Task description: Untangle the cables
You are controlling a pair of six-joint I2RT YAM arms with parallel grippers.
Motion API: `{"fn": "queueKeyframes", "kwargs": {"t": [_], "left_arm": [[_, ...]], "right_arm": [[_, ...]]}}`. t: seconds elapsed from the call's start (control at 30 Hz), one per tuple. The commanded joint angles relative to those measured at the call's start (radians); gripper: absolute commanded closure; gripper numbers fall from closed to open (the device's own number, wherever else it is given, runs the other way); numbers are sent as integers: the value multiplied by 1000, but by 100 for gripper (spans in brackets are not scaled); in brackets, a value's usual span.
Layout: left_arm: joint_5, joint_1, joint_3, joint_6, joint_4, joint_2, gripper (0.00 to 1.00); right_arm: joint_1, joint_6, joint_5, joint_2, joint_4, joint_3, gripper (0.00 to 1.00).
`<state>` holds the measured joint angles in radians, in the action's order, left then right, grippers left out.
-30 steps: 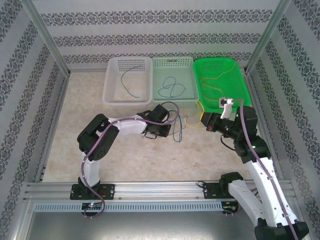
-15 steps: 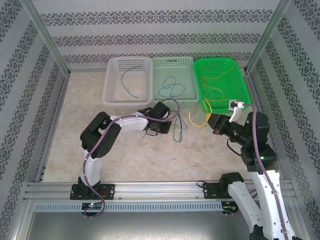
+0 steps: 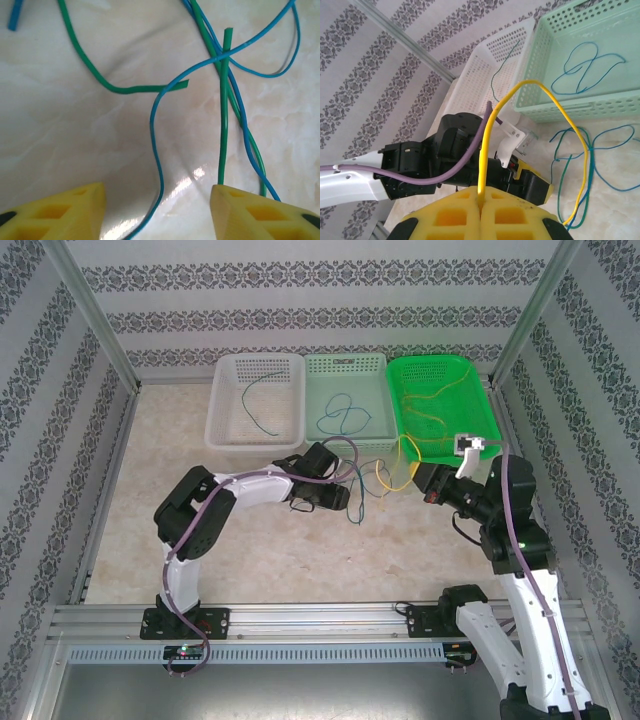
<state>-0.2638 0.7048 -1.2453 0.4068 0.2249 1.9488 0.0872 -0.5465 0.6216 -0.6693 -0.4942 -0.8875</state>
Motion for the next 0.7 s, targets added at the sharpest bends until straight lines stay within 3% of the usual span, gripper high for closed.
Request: {"fn": "queueKeyframes", "kwargs": {"t": [0.0, 0.23, 0.47, 0.67], "left_arm": [[37, -2, 45, -6, -16, -105, 36], [65, -4, 60, -16, 7, -174, 31], [57, -3, 88, 9, -7, -161, 31], [72, -4, 117, 3, -7, -178, 31]], "right_arm": [[-3, 37, 47, -13, 19, -16, 100], [-7, 135, -120, -87, -36, -89, 100], [-43, 285, -334, -295, 22, -235, 100], [-123, 347, -394, -476, 116, -339, 100]]}}
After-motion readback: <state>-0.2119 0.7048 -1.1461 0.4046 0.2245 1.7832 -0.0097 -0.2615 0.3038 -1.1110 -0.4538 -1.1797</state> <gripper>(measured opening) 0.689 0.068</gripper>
